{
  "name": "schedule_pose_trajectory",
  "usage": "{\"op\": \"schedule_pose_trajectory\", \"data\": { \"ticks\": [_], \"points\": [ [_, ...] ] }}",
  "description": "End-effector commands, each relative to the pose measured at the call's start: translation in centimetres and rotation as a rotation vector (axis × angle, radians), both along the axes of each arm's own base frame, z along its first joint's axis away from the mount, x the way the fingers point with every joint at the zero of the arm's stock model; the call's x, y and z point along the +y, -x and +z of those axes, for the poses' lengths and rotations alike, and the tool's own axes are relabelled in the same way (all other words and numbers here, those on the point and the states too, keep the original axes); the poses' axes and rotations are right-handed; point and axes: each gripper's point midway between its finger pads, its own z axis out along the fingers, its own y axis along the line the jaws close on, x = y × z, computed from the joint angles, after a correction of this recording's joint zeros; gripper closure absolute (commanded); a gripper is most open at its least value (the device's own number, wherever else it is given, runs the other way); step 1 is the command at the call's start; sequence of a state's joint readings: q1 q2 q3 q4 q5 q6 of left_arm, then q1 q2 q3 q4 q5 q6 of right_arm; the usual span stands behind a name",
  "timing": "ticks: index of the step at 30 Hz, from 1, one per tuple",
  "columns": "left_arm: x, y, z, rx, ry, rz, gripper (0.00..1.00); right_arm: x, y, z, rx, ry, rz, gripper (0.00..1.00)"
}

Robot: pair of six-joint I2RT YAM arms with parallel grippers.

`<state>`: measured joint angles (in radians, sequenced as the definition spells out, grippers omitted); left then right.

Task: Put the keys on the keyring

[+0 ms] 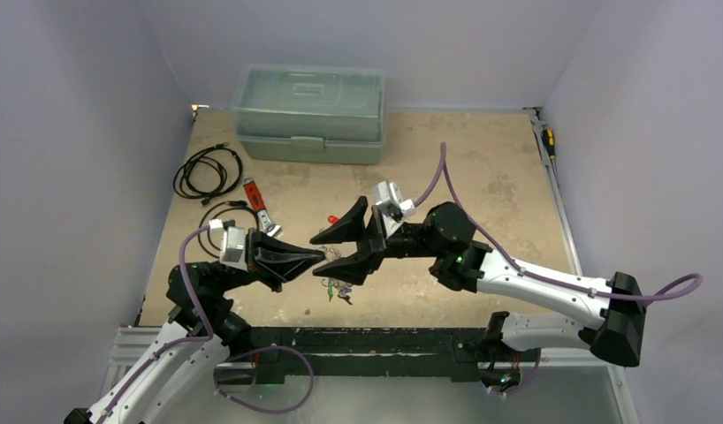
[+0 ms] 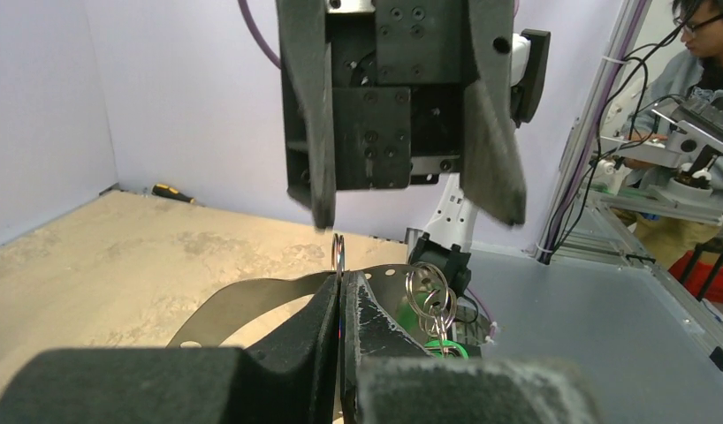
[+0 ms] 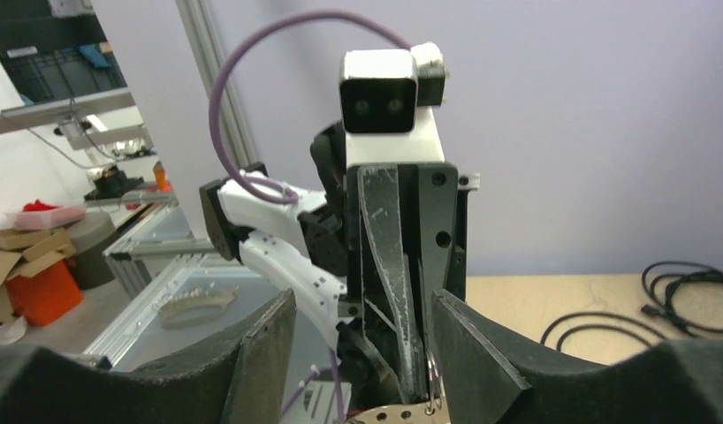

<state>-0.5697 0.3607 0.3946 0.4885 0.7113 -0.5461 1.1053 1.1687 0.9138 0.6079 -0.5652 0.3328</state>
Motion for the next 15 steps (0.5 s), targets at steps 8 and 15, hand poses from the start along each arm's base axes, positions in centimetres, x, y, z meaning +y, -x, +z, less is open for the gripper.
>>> {"op": "schedule_pose_trajectory", "data": {
  "ticks": [8,15],
  "points": [
    [1.2,0.7,3.1,-0.113,0.073,0.052,1.0,-4.0,-0.7,3.2,-0.036,-0.148,-0.159,0.46],
    [1.4,1.1,3.6,-0.134,0.093,0.047,1.0,-3.2,-1.0,0.8,-0.026,-0.085,-0.155,0.61]
  ]
}}
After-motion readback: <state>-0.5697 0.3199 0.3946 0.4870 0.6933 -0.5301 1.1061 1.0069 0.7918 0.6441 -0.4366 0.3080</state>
